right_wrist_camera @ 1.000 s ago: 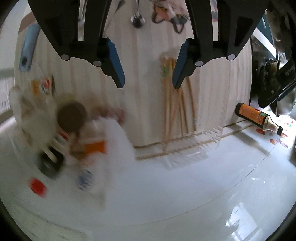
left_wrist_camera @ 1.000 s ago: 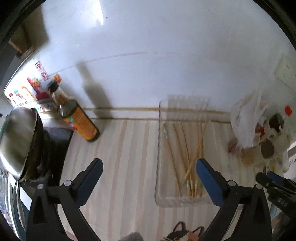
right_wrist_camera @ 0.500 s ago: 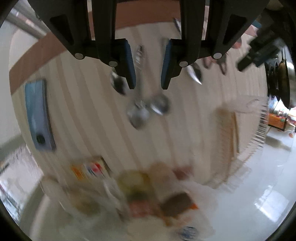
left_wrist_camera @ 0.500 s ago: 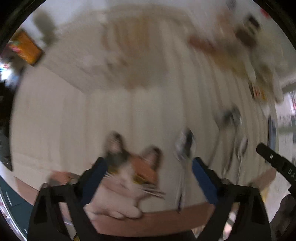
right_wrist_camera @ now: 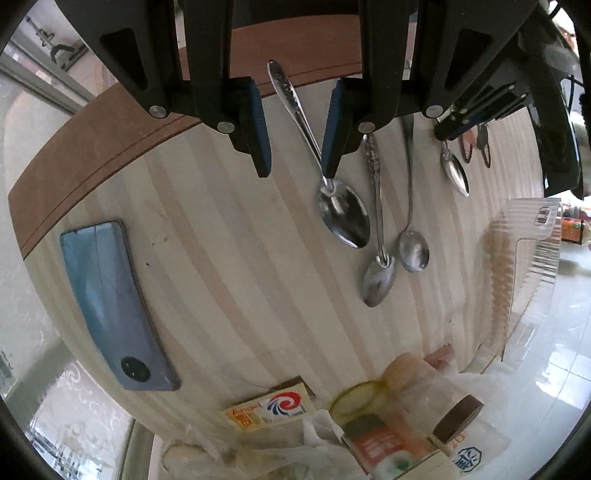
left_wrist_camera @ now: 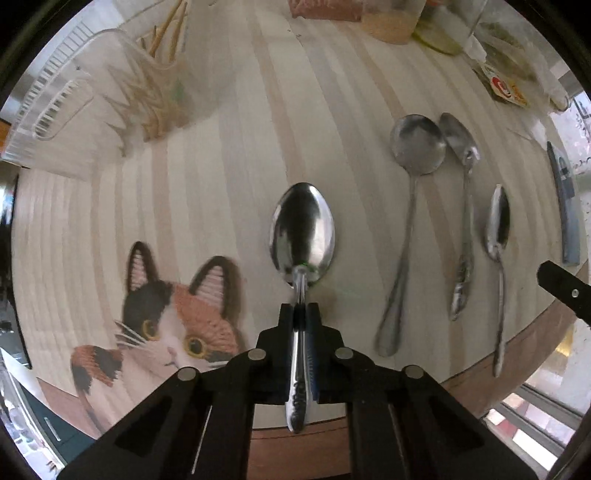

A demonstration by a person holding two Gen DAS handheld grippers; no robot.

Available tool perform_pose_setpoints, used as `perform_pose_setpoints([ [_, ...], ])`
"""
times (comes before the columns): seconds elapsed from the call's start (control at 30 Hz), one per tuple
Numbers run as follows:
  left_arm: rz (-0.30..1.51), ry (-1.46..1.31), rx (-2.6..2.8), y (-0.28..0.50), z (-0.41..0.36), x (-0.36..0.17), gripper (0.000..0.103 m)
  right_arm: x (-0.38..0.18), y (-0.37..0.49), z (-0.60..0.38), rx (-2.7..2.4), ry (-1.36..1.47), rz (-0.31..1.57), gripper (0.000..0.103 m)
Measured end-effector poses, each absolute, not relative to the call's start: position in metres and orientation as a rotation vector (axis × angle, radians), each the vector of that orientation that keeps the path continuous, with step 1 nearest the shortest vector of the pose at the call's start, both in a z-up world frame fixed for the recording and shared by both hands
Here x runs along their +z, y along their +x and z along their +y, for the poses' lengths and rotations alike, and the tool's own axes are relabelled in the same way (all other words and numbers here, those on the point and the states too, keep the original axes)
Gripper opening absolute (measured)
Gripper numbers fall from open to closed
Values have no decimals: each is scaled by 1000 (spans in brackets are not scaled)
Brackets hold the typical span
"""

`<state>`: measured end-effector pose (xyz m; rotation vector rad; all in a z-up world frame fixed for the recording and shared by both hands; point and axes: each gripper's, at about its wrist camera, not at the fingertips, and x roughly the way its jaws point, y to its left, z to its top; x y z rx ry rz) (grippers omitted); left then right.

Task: Organize utensils
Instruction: 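Grasp a metal spoon with the left tool while the right tool approaches another spoon, then grasp a metal spoon by its handle with the right tool while the left tool holds its spoon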

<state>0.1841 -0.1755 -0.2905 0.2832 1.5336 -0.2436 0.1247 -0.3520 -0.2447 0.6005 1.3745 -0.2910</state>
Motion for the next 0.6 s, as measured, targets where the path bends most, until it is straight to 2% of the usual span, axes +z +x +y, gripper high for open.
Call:
perform_pose_setpoints([
  [0.27,1542,231,-120,205,-122,-288,4,-257,137,-340,-220,566,1408,30],
  [0.47,1552,192,-82,210,-95,-285,4,-274,155,-311,-184,362,1478,30],
  [0.5,1552,189,-82,211,-93,-283,4,-275,158,-305,-182,322,1492,28],
  [0.57,1548,198,-84,212,-95,-282,4,-277,160,-295,-222,206,1502,8],
  [0.6,1546,202,-87,212,-95,-282,4,-278,160,-293,-234,174,1501,8],
])
